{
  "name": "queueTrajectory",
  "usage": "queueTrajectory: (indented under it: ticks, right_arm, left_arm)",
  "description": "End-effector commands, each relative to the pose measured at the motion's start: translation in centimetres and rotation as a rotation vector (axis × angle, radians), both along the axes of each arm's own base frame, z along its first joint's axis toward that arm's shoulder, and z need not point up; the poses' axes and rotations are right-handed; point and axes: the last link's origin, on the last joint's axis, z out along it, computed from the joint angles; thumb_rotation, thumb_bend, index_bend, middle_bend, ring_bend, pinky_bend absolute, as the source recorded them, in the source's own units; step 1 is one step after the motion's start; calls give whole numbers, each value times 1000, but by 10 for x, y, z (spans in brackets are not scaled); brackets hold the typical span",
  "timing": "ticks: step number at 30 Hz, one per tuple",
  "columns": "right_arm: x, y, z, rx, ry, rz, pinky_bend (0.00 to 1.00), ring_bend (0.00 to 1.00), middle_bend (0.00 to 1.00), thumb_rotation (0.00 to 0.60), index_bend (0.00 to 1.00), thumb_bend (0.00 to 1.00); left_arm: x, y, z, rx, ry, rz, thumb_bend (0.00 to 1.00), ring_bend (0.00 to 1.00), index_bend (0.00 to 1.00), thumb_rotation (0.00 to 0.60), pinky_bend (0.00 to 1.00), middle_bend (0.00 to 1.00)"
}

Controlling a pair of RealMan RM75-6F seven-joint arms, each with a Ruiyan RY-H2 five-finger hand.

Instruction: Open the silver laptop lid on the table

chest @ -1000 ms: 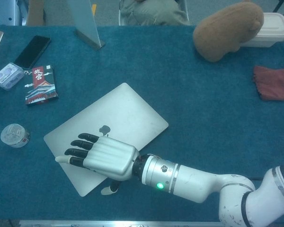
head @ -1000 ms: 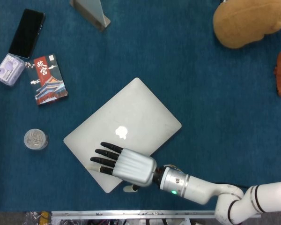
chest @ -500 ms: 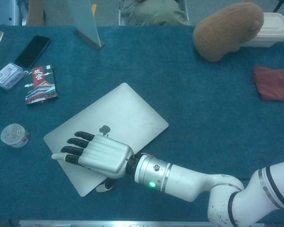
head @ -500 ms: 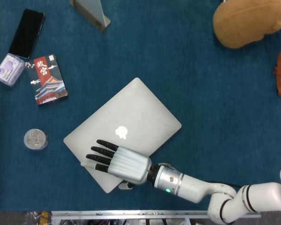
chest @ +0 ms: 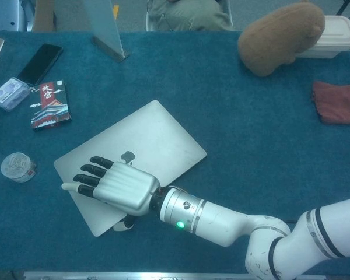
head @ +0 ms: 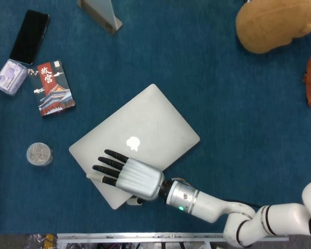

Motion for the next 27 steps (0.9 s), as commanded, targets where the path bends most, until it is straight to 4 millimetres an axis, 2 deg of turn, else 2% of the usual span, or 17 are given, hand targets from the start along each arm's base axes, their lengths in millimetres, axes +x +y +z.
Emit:
queueTrajectory:
  ticks: [1,21,27]
  right_arm:
    - [1,-3,-2,-19,2,-4,32,0,105,514,0,136]
    - [0,-45,-5,-168,4,-97,32,0,105,512,0,137]
    - [4,-51,8,-20,-58,-256,32,0,105,513,0,136]
  left_arm:
    - [-1,0,0,0,-1,2,306,0,77,86,0,0]
    - [-3,1,0,3,-3,0,307,0,77,85,0,0]
    - [-1,1,0,3,-2,-5,307,0,77,84,0,0]
